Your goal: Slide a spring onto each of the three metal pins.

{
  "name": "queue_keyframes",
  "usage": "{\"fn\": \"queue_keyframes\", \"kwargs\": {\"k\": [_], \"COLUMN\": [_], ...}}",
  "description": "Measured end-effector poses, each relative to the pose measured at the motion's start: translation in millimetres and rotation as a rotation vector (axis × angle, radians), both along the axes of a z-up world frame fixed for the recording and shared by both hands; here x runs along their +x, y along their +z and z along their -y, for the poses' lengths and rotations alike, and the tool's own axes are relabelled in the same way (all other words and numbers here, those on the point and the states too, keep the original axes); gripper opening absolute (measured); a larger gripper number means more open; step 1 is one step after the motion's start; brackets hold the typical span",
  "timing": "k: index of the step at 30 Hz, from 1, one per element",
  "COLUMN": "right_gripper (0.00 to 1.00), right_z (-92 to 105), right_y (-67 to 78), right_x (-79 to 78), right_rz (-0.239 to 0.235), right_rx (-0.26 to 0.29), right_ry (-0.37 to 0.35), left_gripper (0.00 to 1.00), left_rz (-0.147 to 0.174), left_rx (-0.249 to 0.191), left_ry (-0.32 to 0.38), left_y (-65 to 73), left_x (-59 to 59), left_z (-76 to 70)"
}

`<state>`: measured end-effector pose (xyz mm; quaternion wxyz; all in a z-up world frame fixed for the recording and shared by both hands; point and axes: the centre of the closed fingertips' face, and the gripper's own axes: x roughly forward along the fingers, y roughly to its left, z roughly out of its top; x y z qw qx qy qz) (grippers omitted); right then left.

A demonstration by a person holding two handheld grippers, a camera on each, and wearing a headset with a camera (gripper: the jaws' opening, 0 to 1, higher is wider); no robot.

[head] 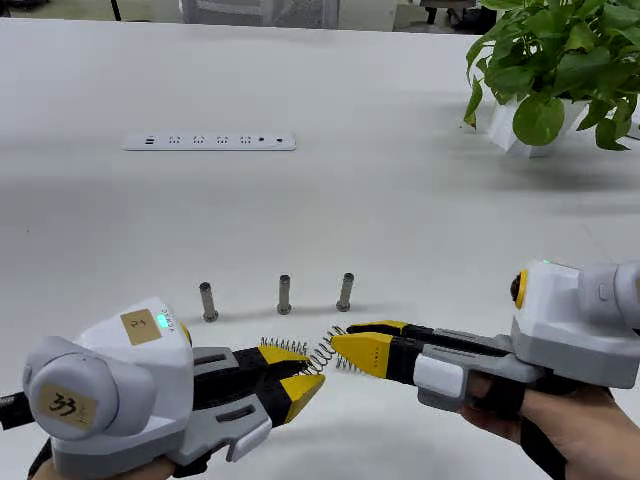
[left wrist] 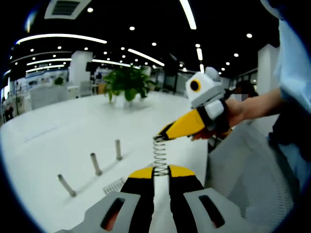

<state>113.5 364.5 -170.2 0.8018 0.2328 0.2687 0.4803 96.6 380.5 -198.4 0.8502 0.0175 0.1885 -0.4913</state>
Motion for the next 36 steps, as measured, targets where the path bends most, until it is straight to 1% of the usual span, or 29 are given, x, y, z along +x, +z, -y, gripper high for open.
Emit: {"fn": "queue_keyframes", "kwargs": {"k": [4,8,12,15,21,25,30,31,36], "right_gripper": [0.19,0.16,0.14,0.13,0.12,0.12,0.12,0.12,0.12], "right_z": [-0.4,-0.7,-0.7,-1.2,-3.1,-4.5,-7.1,-7.9,-9.9], "right_y": [-1.8,-2.7,-3.5,-4.8,-4.6,-3.9,-1.9,-1.4,1.9], "right_x": [-1.1,-2.1,-3.1,-3.8,-3.8,-4.4,-6.9,-8.1,-10.1], "right_rz": [-0.011,-0.013,-0.016,-0.011,0.002,0.026,0.088,0.099,0.145], "right_rx": [0.006,0.003,0.003,-0.004,-0.014,-0.035,-0.093,-0.104,-0.138], "right_ry": [0.006,0.013,0.015,0.023,0.028,0.031,0.047,0.054,0.073], "left_gripper": [0.1,0.1,0.1,0.1,0.1,0.1,0.1,0.1,0.1], "left_rz": [0.001,-0.003,-0.001,-0.001,-0.006,-0.008,-0.01,-0.015,-0.019], "left_rx": [-0.001,-0.008,-0.005,0.001,0.009,0.02,0.042,0.044,0.042], "left_ry": [-0.01,-0.019,-0.025,-0.031,-0.032,-0.033,-0.039,-0.04,-0.039], "left_y": [0.4,1.3,1.8,1.5,0.6,-0.5,-3.9,-4.9,-5.3], "left_x": [-1.9,-3.3,-4.1,-4.3,-4.1,-4.2,-4.5,-4.8,-4.9], "left_z": [1.3,2.0,2.4,2.7,2.0,2.2,5.4,5.9,7.6]}}
